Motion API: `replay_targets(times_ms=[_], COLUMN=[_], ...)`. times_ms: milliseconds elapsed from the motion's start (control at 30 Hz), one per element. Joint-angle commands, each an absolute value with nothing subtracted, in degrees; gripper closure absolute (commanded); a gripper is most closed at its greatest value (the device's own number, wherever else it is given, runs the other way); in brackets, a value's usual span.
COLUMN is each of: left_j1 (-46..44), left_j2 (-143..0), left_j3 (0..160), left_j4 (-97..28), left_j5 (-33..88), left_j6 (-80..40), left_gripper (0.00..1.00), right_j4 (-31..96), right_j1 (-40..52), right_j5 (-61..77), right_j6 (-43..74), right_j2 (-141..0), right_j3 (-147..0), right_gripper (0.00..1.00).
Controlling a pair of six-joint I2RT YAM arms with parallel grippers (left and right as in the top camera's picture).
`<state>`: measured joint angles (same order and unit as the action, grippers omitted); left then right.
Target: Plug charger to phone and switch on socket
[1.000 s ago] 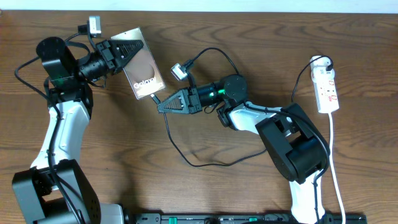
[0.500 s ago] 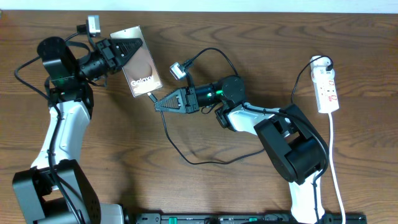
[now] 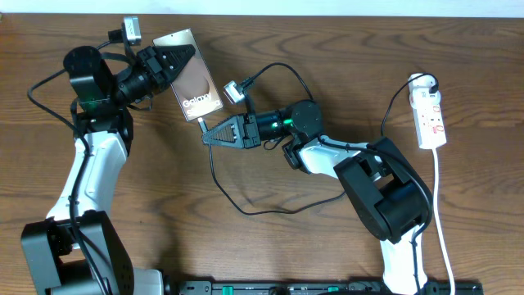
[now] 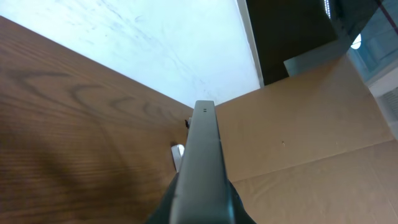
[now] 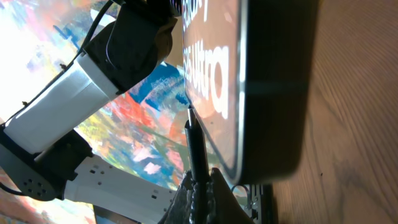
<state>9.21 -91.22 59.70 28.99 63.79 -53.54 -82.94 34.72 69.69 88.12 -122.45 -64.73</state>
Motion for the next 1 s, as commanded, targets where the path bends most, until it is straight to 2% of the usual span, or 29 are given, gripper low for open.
replay_targets(times_ms=[0,267,967], left_j1=[8.80,12.47,12.69], left_j2=[-90.89,-90.89,-90.89], left_j3=[60.12,60.12,60.12], left_j4=[29.28,29.28,31.20], left_j5=[66.78,67.44,60.77], left_j6=[-52.75,-55.18,-61.21], left_gripper=[0.93,0.93,0.93], right_j4=[-83.35,-83.33,-82.72], right_j1=[34.06,33.93,34.57], right_j5=[62.24,62.46,64.18], right_j6=[88.23,87.81,87.79], right_j2=[-122.30,-122.30,-122.30], right_j3=[-65.60,-65.60,-65.60], right_gripper=[0.99,0.99,0.99])
